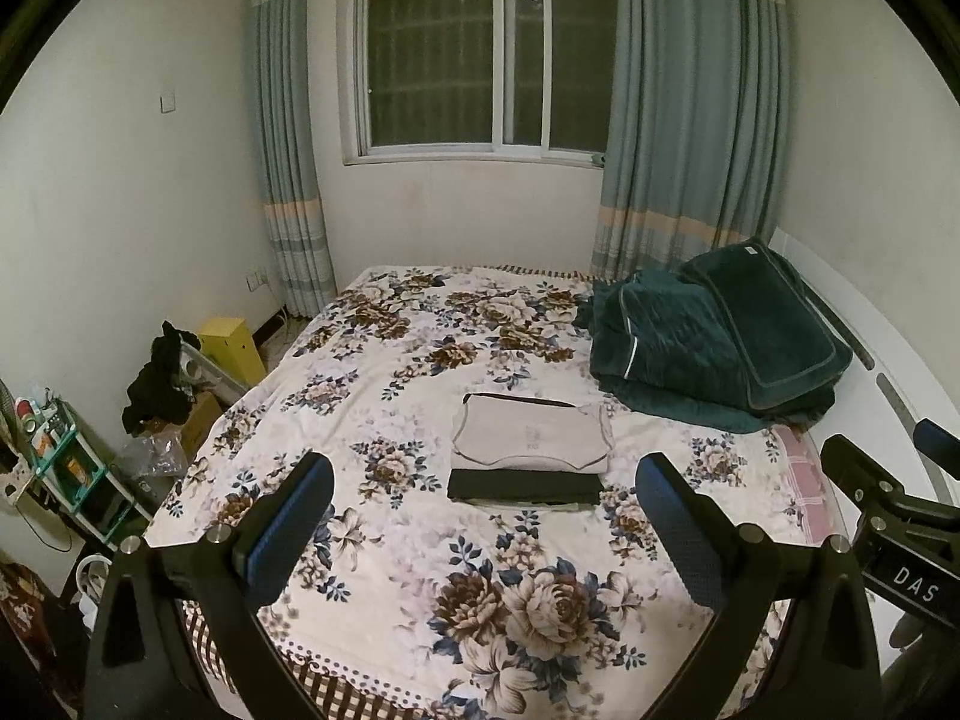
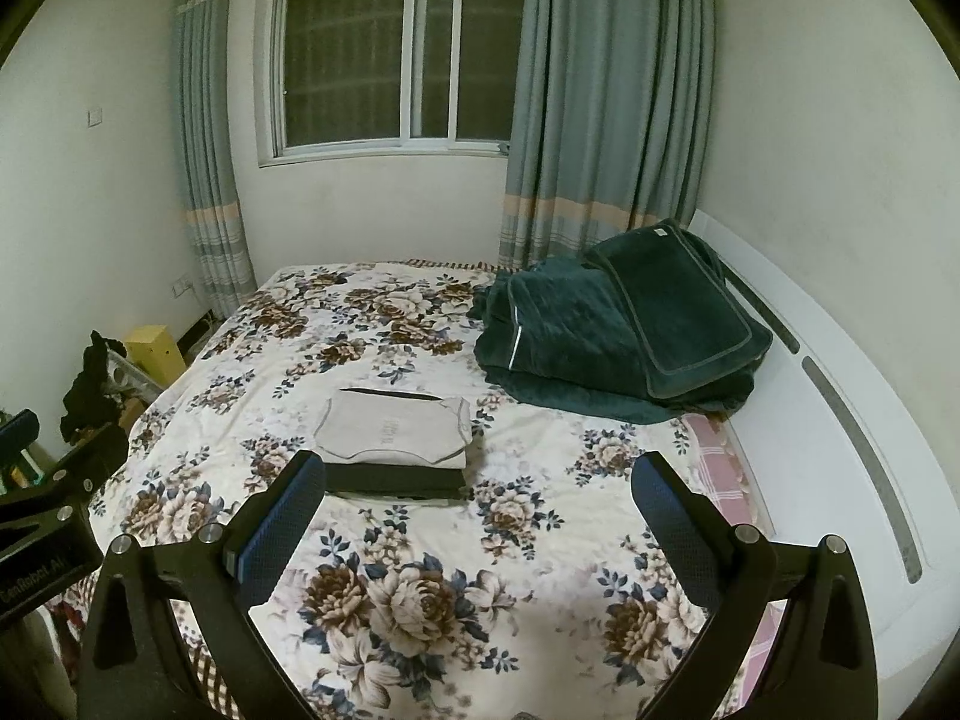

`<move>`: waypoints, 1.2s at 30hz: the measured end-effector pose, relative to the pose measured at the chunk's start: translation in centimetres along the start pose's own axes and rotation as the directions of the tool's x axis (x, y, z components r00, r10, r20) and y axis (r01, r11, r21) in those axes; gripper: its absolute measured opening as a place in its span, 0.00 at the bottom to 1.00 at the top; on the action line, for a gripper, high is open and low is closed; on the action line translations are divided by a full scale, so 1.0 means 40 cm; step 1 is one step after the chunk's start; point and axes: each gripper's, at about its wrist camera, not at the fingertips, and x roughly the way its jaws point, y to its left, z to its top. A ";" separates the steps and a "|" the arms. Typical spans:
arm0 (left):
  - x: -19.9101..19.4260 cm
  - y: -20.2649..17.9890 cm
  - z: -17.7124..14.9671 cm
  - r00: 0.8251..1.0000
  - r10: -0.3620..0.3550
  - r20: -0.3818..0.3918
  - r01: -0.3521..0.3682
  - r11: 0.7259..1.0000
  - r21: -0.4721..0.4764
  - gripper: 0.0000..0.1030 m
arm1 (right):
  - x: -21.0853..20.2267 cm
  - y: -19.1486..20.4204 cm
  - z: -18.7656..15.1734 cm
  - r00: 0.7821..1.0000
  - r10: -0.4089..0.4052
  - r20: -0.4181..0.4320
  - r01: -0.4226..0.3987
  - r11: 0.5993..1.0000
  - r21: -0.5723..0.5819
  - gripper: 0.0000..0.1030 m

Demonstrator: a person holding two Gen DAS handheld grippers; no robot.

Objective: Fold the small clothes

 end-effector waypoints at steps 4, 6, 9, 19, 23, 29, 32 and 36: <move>0.000 0.001 0.003 1.000 0.000 0.003 0.000 1.000 0.000 1.00 | 0.001 0.006 0.007 1.000 0.004 0.001 -0.004 1.000 -0.004 1.00; 0.003 0.000 0.016 1.000 -0.002 0.003 0.002 1.000 0.000 1.00 | 0.001 0.006 0.006 1.000 0.004 0.001 -0.004 1.000 -0.002 1.00; 0.003 -0.001 0.019 1.000 0.000 0.005 0.000 1.000 0.001 1.00 | 0.005 0.011 0.015 1.000 0.010 -0.003 -0.010 1.000 -0.004 1.00; 0.005 -0.001 0.025 1.000 0.000 0.004 0.000 1.000 0.000 1.00 | 0.008 0.018 0.017 1.000 0.011 0.000 -0.011 1.000 -0.008 1.00; 0.003 -0.001 0.019 1.000 0.001 0.006 -0.001 1.000 0.001 1.00 | 0.008 0.017 0.018 1.000 0.011 0.002 -0.011 1.000 -0.006 1.00; 0.003 -0.002 0.029 1.000 0.001 0.010 -0.001 1.000 -0.002 1.00 | 0.009 0.021 0.033 1.000 0.015 0.004 -0.015 1.000 -0.007 1.00; 0.006 -0.002 0.037 1.000 0.002 0.012 -0.002 1.000 -0.001 1.00 | 0.008 0.023 0.033 1.000 0.015 0.004 -0.015 1.000 -0.005 1.00; 0.006 -0.004 0.041 1.000 0.006 0.013 -0.006 1.000 -0.003 1.00 | 0.008 0.023 0.032 1.000 0.014 0.005 -0.014 1.000 -0.005 1.00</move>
